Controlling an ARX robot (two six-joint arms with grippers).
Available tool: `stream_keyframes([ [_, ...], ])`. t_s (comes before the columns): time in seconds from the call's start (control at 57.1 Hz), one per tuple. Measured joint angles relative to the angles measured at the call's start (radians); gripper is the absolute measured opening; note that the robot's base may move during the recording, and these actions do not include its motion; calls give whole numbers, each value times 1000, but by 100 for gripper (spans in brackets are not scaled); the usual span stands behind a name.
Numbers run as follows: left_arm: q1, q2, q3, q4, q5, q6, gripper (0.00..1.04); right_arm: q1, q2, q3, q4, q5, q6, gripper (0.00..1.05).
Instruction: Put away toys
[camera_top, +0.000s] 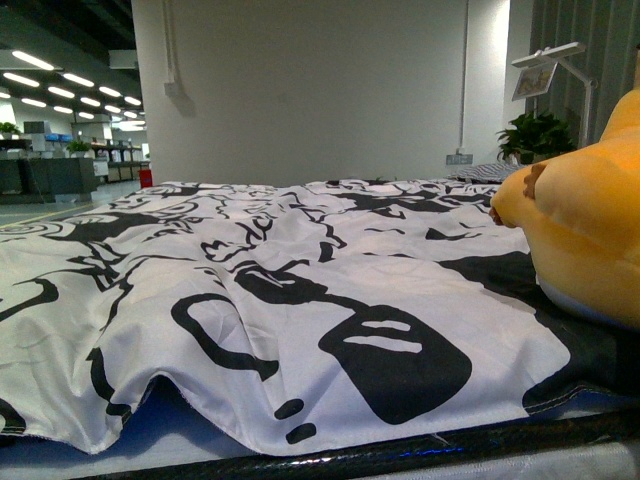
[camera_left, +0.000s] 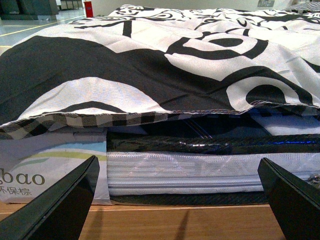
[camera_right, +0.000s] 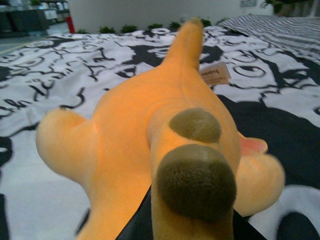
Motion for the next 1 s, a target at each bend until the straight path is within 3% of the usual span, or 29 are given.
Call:
stream_keyframes([
  [0.542,0,0,0,0,0,0,99,-16,-211,-238,39,-3,-11,10],
  [0.997,0,0,0,0,0,0,99,-17,-417,-344,-61,-2,-21,10],
])
